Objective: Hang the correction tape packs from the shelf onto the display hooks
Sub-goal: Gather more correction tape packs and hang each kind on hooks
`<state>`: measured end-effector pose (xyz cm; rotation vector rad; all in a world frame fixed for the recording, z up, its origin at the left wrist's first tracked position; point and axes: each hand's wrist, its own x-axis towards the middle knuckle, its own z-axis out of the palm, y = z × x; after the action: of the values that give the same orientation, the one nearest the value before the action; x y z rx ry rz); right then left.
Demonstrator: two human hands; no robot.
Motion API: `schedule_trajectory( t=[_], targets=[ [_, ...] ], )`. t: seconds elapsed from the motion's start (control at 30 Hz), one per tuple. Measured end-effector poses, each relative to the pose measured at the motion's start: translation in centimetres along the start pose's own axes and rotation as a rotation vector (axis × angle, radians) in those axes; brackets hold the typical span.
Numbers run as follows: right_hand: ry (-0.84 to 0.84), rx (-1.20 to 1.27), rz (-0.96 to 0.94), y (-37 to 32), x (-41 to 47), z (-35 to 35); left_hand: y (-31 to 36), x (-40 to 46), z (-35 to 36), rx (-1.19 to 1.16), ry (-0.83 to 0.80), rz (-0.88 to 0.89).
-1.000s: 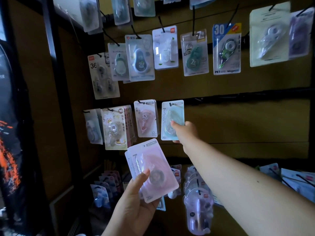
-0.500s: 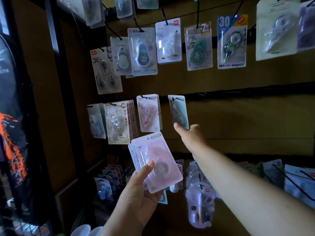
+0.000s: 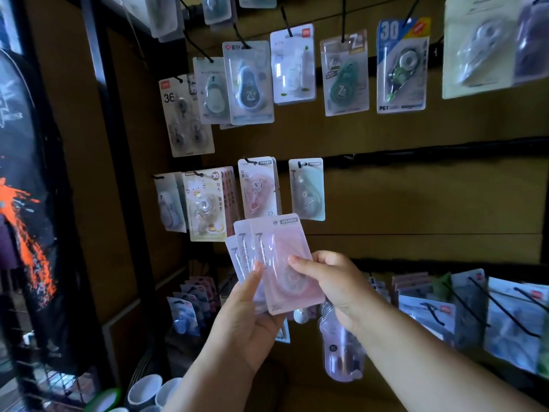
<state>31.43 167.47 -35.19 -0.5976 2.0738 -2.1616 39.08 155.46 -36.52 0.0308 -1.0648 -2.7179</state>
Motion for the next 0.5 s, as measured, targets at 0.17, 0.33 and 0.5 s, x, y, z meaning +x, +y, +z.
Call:
schedule_trajectory(
  t=[0.17, 0.33, 0.5],
  targets=[
    [0.042, 0.064, -0.018, 0.1, 0.3, -0.1, 0.4, -0.2, 0.2, -0.102, 0.03, -0.019],
    [0.078, 0.107, -0.082, -0.3, 1.4, -0.7, 0.6, 0.0, 0.1, -0.104, 0.062, 0.012],
    [0.152, 0.13, -0.18, -3.4, 3.0, -1.0, 0.7, 0.2, -0.3, -0.088, 0.17, -0.008]
  ],
)
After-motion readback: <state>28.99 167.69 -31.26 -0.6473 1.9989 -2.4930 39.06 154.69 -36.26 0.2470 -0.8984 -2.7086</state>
